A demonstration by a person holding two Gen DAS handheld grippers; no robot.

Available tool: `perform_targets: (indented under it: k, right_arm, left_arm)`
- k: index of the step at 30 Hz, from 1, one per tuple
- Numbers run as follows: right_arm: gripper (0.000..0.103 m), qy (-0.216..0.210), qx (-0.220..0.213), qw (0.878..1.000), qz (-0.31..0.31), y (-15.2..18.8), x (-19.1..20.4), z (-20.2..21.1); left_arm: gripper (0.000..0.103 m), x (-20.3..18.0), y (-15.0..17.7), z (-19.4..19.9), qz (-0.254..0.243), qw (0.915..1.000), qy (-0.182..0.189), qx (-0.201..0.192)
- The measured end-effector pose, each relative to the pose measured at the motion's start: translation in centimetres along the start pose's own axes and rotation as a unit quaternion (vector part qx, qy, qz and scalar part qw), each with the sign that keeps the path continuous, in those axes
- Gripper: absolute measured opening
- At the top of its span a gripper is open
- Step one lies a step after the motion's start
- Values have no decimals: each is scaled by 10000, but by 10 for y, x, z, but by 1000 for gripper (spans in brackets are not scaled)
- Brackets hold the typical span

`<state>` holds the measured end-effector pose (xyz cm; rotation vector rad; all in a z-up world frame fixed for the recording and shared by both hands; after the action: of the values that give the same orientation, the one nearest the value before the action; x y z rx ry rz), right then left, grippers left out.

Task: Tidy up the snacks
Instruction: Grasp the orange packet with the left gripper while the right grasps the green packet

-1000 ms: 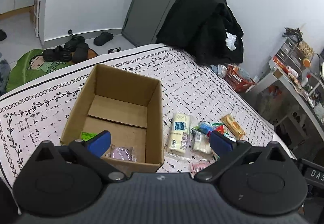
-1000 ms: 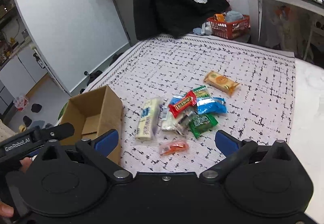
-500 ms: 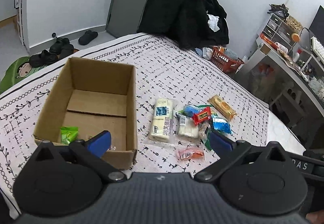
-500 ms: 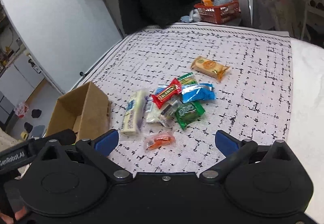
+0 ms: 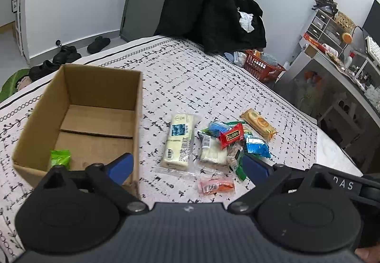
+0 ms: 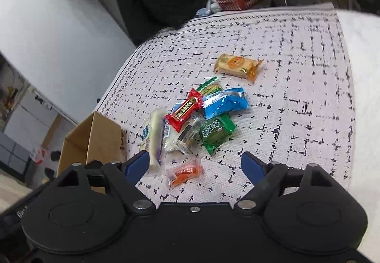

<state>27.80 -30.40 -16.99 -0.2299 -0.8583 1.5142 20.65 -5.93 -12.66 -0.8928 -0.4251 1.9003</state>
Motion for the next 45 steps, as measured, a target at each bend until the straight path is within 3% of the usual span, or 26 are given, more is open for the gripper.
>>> perform_targets:
  k: [19, 26, 39, 45]
  right_arm:
    - [68, -342, 40, 9955, -887, -4, -43, -45]
    - [68, -362, 143, 9951, -908, -4, -50, -59]
    - [66, -417, 187, 9957, -810, -6, -53, -75]
    - [58, -411, 158, 9965, -709, -7, -50, -79]
  left_arm:
    - [71, -27, 37, -69, -262, 9980, 19, 580]
    - [70, -28, 51, -96, -309, 9958, -100, 856]
    - [72, -37, 58, -124, -470, 9950, -269, 836]
    - [56, -32, 56, -121, -255, 9963, -223, 785]
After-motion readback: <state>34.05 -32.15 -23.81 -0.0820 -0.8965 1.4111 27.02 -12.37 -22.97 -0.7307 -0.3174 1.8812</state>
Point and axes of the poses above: each gripper's, at about its wrist camera, not at the fingertips, and z roughly against the way its jaws point, x to its left, y to its underside, the point moved 5 cm from there along -z, roughly the way its jaws point, and after that the axes turned 10 degrees about z, right-handed, at the moved point
